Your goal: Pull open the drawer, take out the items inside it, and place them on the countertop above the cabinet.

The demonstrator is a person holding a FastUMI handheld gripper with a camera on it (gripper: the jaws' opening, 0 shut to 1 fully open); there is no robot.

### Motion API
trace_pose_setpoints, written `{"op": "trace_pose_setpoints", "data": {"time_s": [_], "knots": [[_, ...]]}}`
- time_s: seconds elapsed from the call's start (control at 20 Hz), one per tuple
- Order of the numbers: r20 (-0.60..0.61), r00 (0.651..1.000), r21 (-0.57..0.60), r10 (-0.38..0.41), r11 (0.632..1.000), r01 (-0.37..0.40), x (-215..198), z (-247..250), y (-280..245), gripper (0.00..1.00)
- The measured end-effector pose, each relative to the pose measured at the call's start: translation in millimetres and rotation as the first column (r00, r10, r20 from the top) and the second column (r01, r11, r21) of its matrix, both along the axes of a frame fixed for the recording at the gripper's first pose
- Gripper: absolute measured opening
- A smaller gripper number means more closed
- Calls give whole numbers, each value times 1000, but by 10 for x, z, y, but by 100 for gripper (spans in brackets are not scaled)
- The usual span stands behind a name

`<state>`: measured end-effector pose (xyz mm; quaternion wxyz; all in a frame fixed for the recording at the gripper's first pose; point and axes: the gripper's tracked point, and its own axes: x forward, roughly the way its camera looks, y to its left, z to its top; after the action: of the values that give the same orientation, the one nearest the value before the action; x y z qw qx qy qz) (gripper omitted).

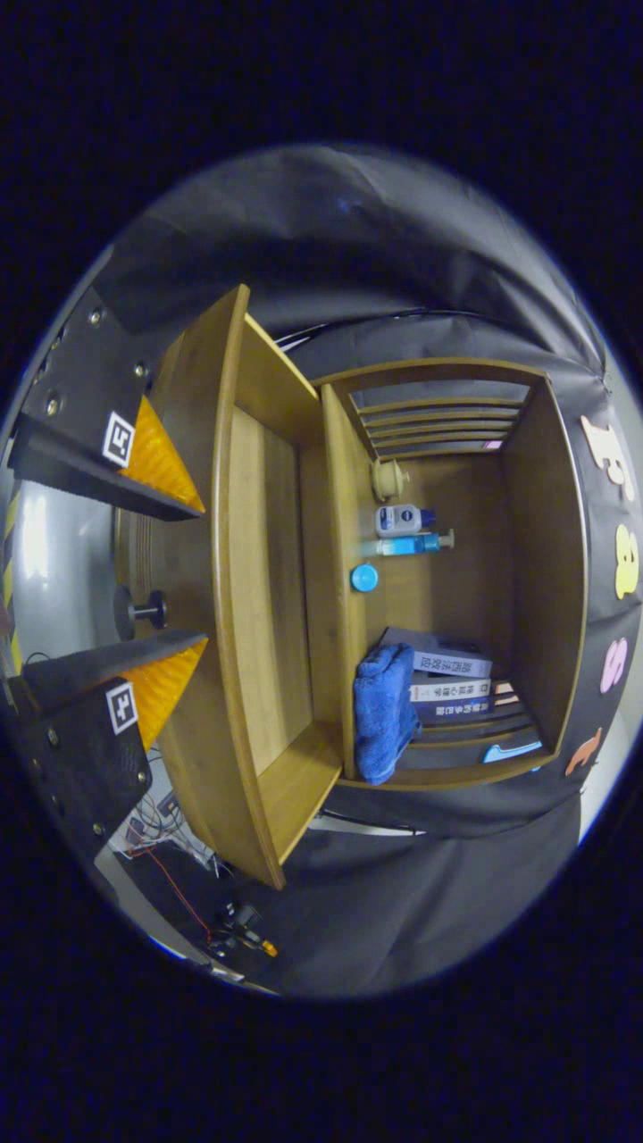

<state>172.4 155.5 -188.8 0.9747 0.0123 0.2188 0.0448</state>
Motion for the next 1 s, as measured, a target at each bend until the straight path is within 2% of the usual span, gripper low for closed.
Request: {"op": "trace_pose_setpoints", "data": {"time_s": [0.5,0.85,1.0], "knots": [[35,999,32,-1,999,0,97,-136,-37,72],[79,997,67,5,998,-10,439,-49,-30,72],[57,998,67,6,998,-9,562,-127,33,73]]}}
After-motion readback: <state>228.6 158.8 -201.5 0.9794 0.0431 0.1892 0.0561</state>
